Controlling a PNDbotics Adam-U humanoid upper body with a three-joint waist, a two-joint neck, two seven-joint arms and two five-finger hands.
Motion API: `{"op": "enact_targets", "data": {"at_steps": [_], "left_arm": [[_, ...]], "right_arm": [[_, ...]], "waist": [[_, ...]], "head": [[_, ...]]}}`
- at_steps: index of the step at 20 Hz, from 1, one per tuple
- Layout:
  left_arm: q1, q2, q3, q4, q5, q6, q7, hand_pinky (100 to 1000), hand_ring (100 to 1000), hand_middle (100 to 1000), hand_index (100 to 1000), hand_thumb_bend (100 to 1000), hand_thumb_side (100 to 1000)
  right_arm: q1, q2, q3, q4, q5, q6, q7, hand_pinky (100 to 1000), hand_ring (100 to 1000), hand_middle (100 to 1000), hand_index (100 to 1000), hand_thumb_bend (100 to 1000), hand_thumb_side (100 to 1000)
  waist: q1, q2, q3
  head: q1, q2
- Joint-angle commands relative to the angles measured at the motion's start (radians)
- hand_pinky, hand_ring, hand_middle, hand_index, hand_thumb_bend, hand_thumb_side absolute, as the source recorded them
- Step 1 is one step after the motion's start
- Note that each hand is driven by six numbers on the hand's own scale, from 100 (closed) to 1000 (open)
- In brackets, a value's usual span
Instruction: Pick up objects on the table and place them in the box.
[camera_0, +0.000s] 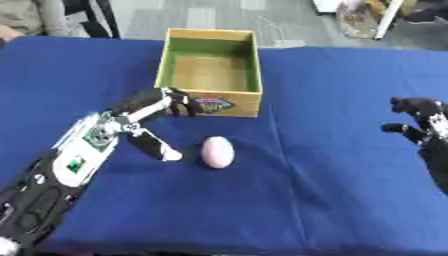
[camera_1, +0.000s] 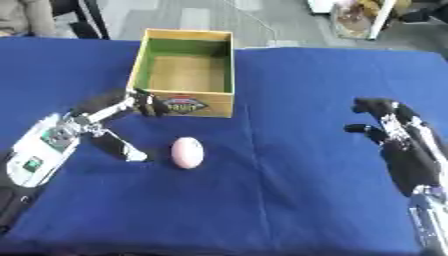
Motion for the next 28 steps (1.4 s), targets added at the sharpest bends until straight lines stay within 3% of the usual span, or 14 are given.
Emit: {"op": "enact_targets", "data": {"at_steps": [1,19,28], "left_arm": [[-0.035,0.009,-0.013,0.026,-0.030,-0.030,-0.007,657,769,597,778,674,100],[-0.144,-0.077,-0.045,0.252,-0.121,-0.153,0.023,622,715,532,700,580,100],[-0.160,-0.090,-0.039,0.295,-0.131,-0.193,0.050,554,575,375,499,382,100]], "right_arm": [[-0.015,-0.027,-0.008,-0.036,-0.011,-0.005,0.001,648,947,626,702,100,484],[-0.016,-0.023,-0.004,-0.070,-0.014,-0.004,0.003,646,945,626,702,100,471],[-0.016,-0.022,-0.003,-0.071,-0.015,-0.004,0.001,646,944,625,701,100,471]], "waist": [[-0.001,-0.016,-0.004],[-0.007,-0.009,-0.029],[-0.007,-0.011,-0.030]], "head": [[0.005,0.006],[0.015,0.006],[0.016,0.006]]}}
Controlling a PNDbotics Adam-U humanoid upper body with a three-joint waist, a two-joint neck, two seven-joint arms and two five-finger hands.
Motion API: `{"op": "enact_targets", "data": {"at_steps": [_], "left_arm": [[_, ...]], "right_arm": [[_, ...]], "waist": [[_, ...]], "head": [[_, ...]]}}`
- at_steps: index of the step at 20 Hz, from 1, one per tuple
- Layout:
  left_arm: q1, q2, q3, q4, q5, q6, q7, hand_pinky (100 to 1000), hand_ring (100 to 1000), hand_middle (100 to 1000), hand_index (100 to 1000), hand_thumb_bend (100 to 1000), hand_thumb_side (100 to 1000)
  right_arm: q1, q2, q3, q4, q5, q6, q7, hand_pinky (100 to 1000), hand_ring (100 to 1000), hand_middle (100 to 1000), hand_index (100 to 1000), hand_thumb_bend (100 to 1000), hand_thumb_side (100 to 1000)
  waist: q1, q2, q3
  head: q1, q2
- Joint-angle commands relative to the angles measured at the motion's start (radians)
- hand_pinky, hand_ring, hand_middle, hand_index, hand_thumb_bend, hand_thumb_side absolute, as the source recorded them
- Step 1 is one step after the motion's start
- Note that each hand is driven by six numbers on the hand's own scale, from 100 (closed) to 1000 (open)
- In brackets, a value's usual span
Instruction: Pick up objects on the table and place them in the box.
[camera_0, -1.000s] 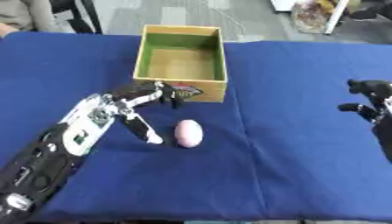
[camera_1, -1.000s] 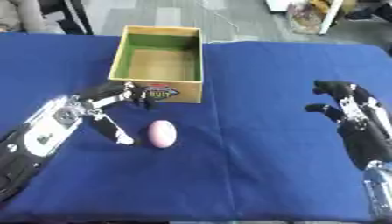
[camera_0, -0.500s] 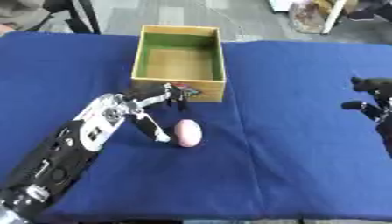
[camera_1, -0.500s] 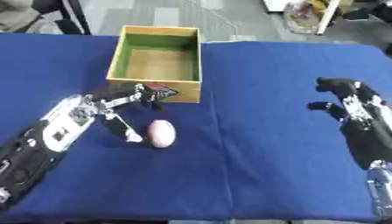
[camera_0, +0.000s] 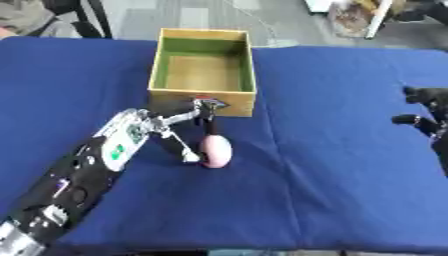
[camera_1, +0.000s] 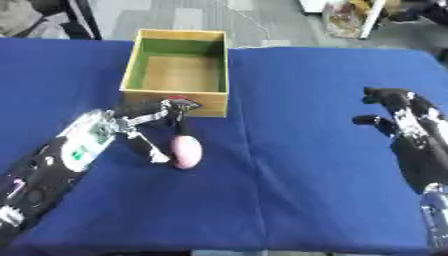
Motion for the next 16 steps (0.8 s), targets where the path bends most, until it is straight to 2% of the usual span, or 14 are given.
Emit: {"op": "enact_targets", "data": {"at_steps": [1,4,6,9,16], "left_arm": [[-0.023,0.007,0.006,0.001,-0.002,-0.008,0.026,544,559,354,476,353,100],[-0.024,0.005,0.010,0.010,0.001,-0.002,0.060,527,546,331,444,335,100],[-0.026,0.005,0.017,0.015,0.000,0.006,0.091,506,531,298,349,314,100],[-0.028,0.008,0.026,0.021,-0.011,0.025,0.143,498,528,296,228,286,100],[-0.039,0.038,0.063,0.020,-0.003,0.070,0.211,501,531,301,202,254,100]], "right_arm": [[-0.014,-0.016,-0.004,-0.023,-0.007,-0.004,0.000,646,944,625,701,100,470],[-0.015,-0.016,-0.003,-0.024,-0.012,-0.004,0.001,645,943,625,701,100,471],[-0.015,-0.017,-0.003,-0.026,-0.016,-0.004,0.001,645,943,625,701,100,471],[-0.015,-0.018,-0.003,-0.032,-0.024,-0.005,0.002,645,942,625,702,100,471],[-0.010,-0.018,-0.011,-0.048,-0.038,-0.005,-0.004,644,939,625,702,100,472]], "waist": [[-0.001,-0.012,0.001],[-0.001,-0.013,0.003],[-0.002,-0.014,0.004],[-0.001,-0.015,0.006],[0.000,-0.020,0.005]], "head": [[0.002,0.006],[0.002,0.006],[0.002,0.006],[0.003,0.006],[0.003,0.006]]}}
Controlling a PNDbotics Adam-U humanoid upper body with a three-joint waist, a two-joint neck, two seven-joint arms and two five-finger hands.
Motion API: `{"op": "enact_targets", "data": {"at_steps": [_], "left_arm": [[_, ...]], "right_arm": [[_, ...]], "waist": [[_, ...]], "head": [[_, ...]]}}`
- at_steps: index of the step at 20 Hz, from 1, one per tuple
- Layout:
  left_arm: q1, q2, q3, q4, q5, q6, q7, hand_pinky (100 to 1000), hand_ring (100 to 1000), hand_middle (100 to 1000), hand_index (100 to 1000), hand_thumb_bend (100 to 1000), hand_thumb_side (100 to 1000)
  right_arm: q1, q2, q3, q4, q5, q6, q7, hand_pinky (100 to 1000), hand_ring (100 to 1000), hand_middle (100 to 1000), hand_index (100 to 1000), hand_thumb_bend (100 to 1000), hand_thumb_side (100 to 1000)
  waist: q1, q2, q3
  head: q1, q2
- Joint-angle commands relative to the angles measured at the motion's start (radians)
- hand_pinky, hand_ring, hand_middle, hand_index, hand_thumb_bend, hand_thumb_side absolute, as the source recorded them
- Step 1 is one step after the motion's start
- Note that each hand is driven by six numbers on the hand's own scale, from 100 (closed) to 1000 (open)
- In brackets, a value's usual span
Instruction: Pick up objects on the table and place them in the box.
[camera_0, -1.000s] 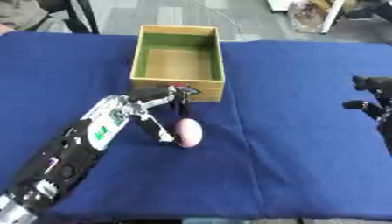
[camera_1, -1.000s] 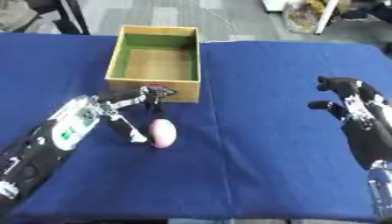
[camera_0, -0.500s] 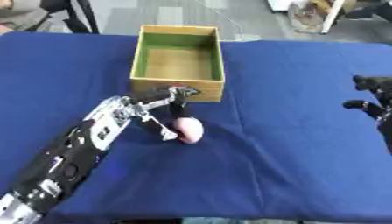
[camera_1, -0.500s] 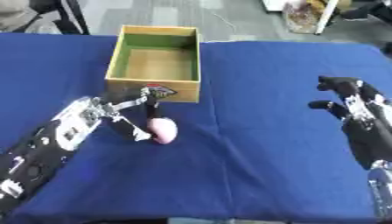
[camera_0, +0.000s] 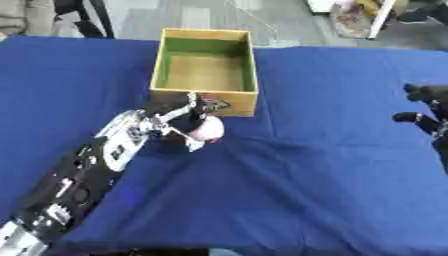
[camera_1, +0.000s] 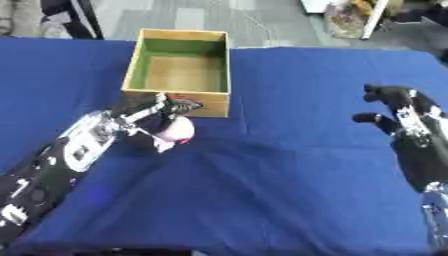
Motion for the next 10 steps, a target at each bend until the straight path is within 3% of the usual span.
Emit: {"op": "enact_targets", "data": {"at_steps": [1,10], "left_arm": [[-0.031,0.043,0.034,-0.018,0.014,0.020,0.027,500,530,302,204,256,100],[-0.090,0.132,0.111,-0.066,0.095,0.109,0.123,496,530,309,232,260,100]], "right_arm": [[-0.007,-0.018,-0.013,-0.029,-0.013,-0.004,-0.005,645,940,625,702,100,474],[0.006,-0.010,-0.006,-0.014,0.005,0.005,-0.002,644,943,625,701,100,488]], "waist": [[0.000,-0.017,-0.001],[0.006,-0.019,-0.017]], "head": [[0.002,0.006],[0.011,0.006]]}}
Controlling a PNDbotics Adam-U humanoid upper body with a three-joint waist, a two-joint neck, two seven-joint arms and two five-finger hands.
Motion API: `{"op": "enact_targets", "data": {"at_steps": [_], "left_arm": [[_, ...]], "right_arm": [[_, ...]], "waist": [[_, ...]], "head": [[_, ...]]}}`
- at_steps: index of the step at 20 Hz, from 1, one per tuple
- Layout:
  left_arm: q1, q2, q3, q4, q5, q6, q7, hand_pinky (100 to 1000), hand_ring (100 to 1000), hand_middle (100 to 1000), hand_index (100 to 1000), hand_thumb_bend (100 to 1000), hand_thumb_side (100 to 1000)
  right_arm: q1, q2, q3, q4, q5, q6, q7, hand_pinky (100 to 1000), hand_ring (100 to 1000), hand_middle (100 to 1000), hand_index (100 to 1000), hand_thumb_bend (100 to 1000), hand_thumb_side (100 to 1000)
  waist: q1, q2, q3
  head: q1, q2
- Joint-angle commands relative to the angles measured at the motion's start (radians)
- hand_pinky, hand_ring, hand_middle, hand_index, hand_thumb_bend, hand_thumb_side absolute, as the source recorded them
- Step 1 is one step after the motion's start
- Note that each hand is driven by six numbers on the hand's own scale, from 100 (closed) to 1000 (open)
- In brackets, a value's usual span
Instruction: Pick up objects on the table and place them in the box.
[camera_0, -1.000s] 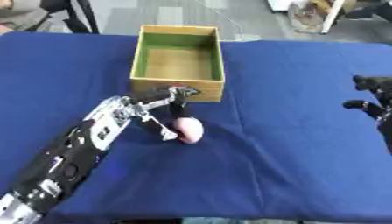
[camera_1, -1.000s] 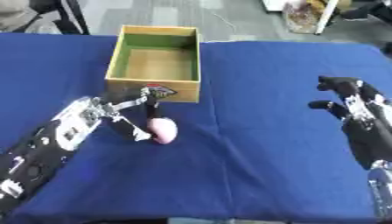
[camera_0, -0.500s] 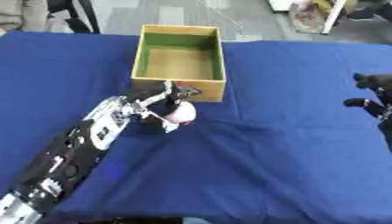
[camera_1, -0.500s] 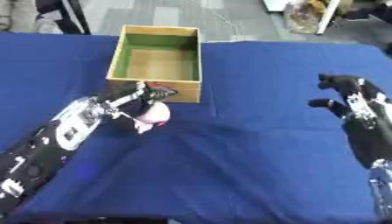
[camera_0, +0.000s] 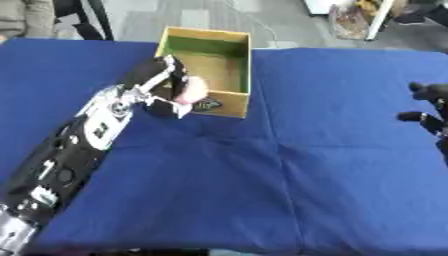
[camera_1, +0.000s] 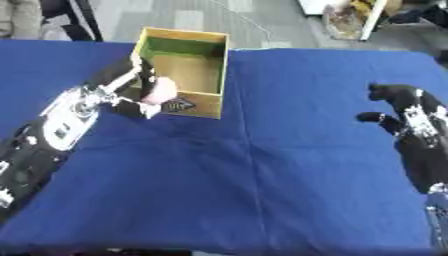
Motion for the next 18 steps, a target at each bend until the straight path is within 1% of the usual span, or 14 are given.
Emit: {"op": "enact_targets", "data": {"at_steps": [1,4,6,10,11,13,14,15,16,17,18], "left_arm": [[-0.046,0.060,0.037,-0.024,0.031,0.036,0.041,498,529,313,236,263,100],[-0.077,0.090,0.049,0.002,0.017,0.066,0.063,504,532,324,254,270,100],[-0.099,0.104,0.055,0.044,-0.008,0.082,0.072,512,539,336,281,280,100],[-0.130,0.116,0.067,0.131,-0.086,0.089,0.085,533,557,370,332,302,100],[-0.135,0.117,0.070,0.147,-0.104,0.087,0.088,543,570,392,366,320,100],[-0.146,0.118,0.075,0.182,-0.140,0.089,0.084,563,603,468,499,369,100],[-0.150,0.119,0.079,0.197,-0.156,0.090,0.083,574,621,507,557,401,100],[-0.153,0.119,0.082,0.211,-0.171,0.090,0.081,593,664,565,644,464,100],[-0.154,0.118,0.085,0.224,-0.184,0.091,0.080,604,683,588,680,506,100],[-0.155,0.118,0.088,0.234,-0.193,0.091,0.080,623,721,633,728,604,109],[-0.154,0.118,0.091,0.243,-0.200,0.092,0.079,641,751,675,766,723,224]], "right_arm": [[-0.006,-0.008,0.001,-0.005,0.011,0.005,0.004,644,943,625,701,100,491],[-0.007,-0.003,0.010,0.002,0.020,0.007,0.012,643,944,625,701,100,493],[-0.009,0.000,0.018,0.005,0.024,0.009,0.019,643,944,624,701,100,496],[-0.013,0.009,0.033,0.008,0.032,0.013,0.032,643,945,624,701,100,500],[-0.014,0.010,0.036,0.009,0.034,0.013,0.035,643,946,624,701,100,501],[-0.019,0.014,0.044,0.008,0.037,0.015,0.043,643,946,624,701,100,500],[-0.021,0.015,0.047,0.008,0.038,0.016,0.046,643,946,624,701,100,500],[-0.024,0.016,0.049,0.007,0.037,0.016,0.048,643,946,624,701,100,496],[-0.027,0.016,0.051,0.005,0.037,0.016,0.050,643,946,624,701,100,493],[-0.030,0.015,0.052,0.003,0.037,0.015,0.051,643,946,624,702,100,487],[-0.032,0.014,0.052,0.000,0.038,0.014,0.052,643,946,624,701,100,480]], "waist": [[0.004,-0.015,-0.006],[0.007,-0.013,-0.021],[0.009,-0.010,-0.036],[0.012,-0.002,-0.067],[0.012,0.000,-0.074],[0.013,0.006,-0.091],[0.014,0.008,-0.099],[0.014,0.010,-0.105],[0.014,0.013,-0.111],[0.013,0.015,-0.116],[0.012,0.017,-0.120]], "head": [[0.006,0.005],[0.012,0.003],[0.017,0.000],[0.024,-0.009],[0.026,-0.012],[0.032,-0.021],[0.035,-0.024],[0.039,-0.027],[0.043,-0.030],[0.046,-0.033],[0.049,-0.035]]}}
